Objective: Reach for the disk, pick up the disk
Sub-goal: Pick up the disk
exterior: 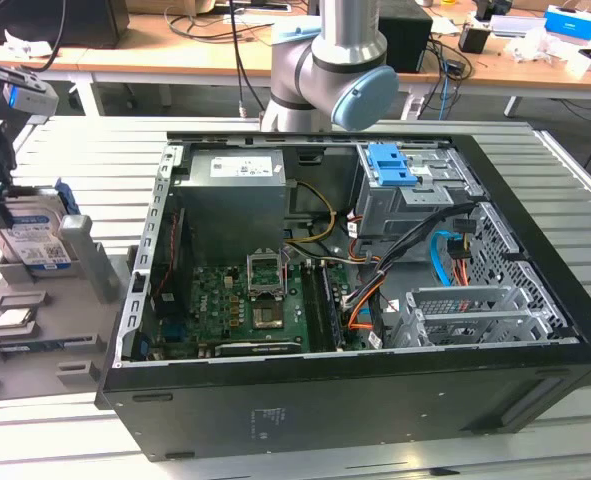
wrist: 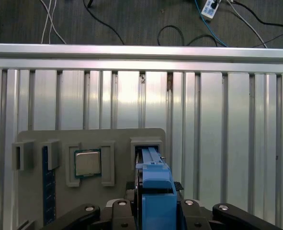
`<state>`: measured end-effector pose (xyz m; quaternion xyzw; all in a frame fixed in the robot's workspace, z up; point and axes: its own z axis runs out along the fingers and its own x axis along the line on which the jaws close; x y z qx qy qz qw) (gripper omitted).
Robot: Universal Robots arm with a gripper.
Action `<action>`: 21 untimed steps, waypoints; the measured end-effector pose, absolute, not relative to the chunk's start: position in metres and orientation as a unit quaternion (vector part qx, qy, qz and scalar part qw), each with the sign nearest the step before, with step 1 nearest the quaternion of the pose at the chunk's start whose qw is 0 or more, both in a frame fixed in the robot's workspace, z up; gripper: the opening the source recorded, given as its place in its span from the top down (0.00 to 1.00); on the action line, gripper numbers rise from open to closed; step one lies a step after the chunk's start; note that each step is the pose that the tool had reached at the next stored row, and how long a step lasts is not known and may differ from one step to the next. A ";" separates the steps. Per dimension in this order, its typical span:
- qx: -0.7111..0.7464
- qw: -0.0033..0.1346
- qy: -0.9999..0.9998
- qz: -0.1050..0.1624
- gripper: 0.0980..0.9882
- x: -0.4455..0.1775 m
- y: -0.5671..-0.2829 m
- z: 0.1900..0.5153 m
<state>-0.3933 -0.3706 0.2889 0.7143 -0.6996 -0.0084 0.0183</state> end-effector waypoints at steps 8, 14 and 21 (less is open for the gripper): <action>0.714 0.018 -0.700 -0.008 0.70 -0.393 -0.371 0.298; 0.714 0.018 -0.700 -0.008 0.70 -0.392 -0.370 0.309; 0.714 0.018 -0.700 -0.008 0.70 -0.391 -0.370 0.322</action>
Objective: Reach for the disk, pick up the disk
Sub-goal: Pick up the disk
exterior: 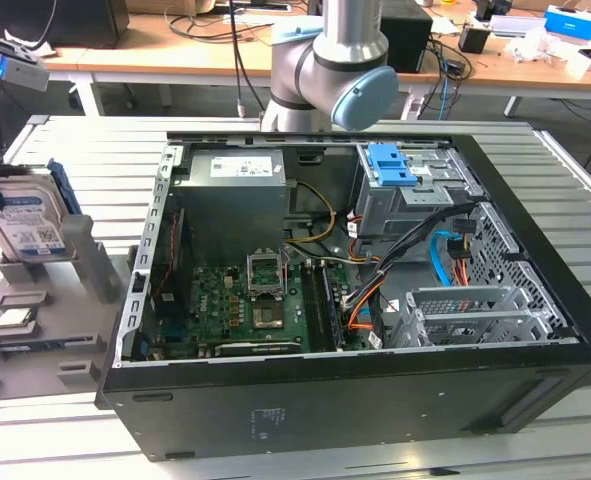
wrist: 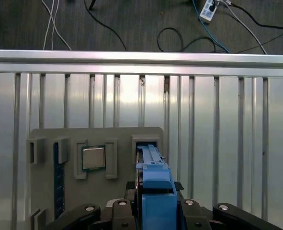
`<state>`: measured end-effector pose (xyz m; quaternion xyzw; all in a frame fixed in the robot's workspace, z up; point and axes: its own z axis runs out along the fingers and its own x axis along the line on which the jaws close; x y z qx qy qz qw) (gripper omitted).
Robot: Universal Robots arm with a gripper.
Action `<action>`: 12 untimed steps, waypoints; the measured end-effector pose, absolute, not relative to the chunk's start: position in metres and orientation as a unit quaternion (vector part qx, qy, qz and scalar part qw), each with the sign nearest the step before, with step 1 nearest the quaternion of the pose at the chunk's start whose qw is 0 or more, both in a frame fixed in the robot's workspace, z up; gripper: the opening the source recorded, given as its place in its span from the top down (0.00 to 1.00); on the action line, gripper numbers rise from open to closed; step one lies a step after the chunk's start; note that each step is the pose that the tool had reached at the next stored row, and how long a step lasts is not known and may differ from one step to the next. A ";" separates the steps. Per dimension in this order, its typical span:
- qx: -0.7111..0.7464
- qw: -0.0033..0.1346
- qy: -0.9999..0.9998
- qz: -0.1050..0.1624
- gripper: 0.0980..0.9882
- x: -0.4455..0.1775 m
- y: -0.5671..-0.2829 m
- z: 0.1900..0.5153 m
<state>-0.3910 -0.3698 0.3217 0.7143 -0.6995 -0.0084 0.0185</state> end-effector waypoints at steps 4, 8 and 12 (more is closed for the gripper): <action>0.714 0.018 -0.700 -0.008 0.70 -0.390 -0.369 0.334; 0.714 0.019 -0.700 -0.008 0.70 -0.389 -0.369 0.345; 0.714 0.019 -0.700 -0.009 0.70 -0.388 -0.369 0.356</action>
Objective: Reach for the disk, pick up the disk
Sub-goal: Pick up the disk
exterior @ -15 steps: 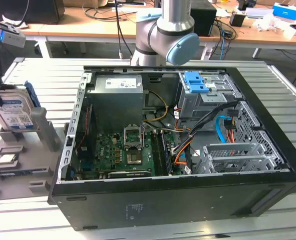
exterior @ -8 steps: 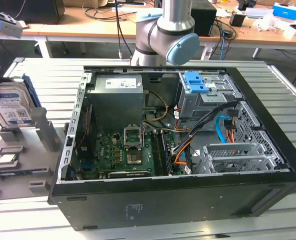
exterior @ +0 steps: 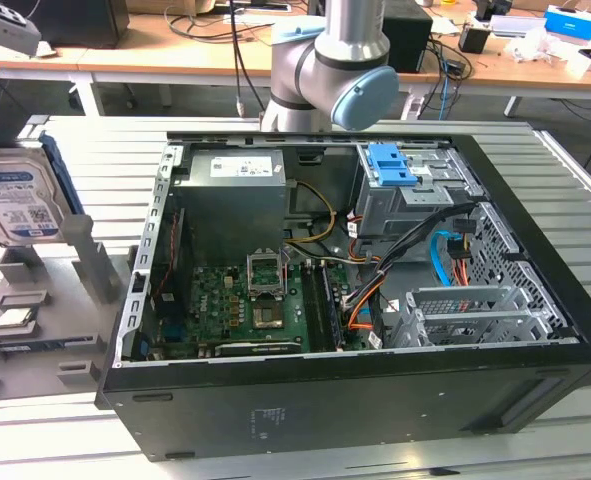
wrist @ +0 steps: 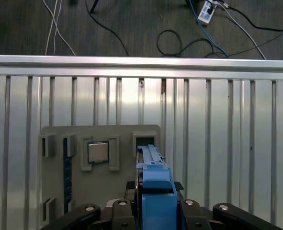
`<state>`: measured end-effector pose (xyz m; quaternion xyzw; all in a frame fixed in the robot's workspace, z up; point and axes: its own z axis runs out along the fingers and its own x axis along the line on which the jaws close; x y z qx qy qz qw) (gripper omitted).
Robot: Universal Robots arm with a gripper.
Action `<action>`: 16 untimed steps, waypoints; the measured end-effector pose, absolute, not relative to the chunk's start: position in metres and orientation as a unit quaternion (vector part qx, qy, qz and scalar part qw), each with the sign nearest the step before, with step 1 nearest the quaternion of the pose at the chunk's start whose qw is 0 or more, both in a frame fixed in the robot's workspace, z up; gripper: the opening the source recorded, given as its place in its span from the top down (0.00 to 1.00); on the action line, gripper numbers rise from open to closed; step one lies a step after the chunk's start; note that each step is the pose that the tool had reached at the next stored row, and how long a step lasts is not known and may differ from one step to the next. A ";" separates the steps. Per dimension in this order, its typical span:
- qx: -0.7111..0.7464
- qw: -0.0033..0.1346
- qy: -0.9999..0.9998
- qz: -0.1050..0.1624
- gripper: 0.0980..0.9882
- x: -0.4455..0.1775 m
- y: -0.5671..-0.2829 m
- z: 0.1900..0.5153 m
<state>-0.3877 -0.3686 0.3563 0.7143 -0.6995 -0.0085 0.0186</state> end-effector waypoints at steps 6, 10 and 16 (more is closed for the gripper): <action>0.714 0.019 -0.700 -0.009 0.70 -0.386 -0.368 0.372; 0.714 0.019 -0.700 -0.009 0.70 -0.385 -0.368 0.379; 0.714 0.019 -0.699 -0.009 0.70 -0.384 -0.367 0.401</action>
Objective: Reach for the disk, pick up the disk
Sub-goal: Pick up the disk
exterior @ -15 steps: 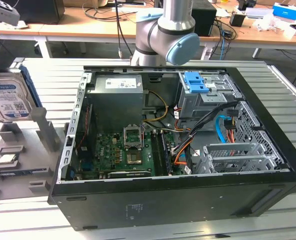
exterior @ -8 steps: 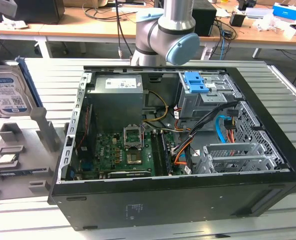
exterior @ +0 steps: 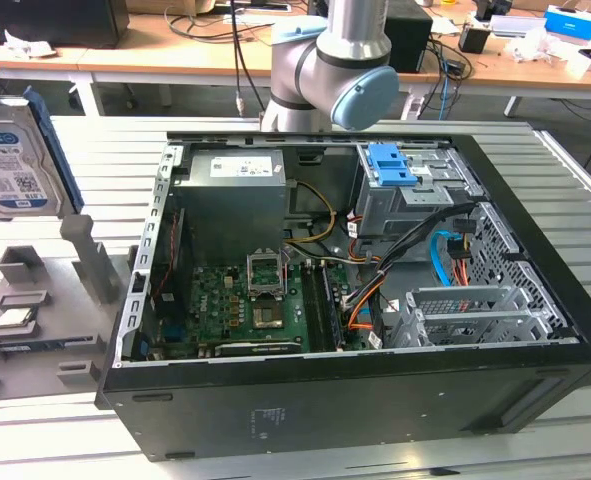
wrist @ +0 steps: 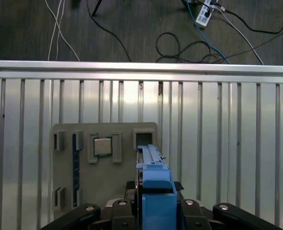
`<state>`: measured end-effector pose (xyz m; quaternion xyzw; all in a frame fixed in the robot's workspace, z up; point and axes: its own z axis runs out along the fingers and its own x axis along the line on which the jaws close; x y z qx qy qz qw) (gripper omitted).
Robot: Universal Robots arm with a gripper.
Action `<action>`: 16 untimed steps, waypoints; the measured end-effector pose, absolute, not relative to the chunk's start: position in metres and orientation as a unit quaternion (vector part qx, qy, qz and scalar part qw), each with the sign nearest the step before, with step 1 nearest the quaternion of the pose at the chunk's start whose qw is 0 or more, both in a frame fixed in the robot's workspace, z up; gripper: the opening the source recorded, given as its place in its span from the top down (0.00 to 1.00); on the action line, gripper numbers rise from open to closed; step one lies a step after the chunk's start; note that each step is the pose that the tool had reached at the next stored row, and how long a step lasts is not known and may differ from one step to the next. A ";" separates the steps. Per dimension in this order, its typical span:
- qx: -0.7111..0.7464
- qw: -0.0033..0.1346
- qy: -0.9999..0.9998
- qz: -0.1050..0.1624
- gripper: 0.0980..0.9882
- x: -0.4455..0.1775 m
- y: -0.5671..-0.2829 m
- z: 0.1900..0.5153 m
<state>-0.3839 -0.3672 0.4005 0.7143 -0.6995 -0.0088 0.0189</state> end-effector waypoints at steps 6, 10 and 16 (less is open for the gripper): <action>0.714 0.019 -0.699 -0.009 0.70 -0.383 -0.367 0.418; 0.714 0.019 -0.699 -0.009 0.70 -0.382 -0.367 0.426; 0.714 0.019 -0.699 -0.009 0.70 -0.381 -0.367 0.440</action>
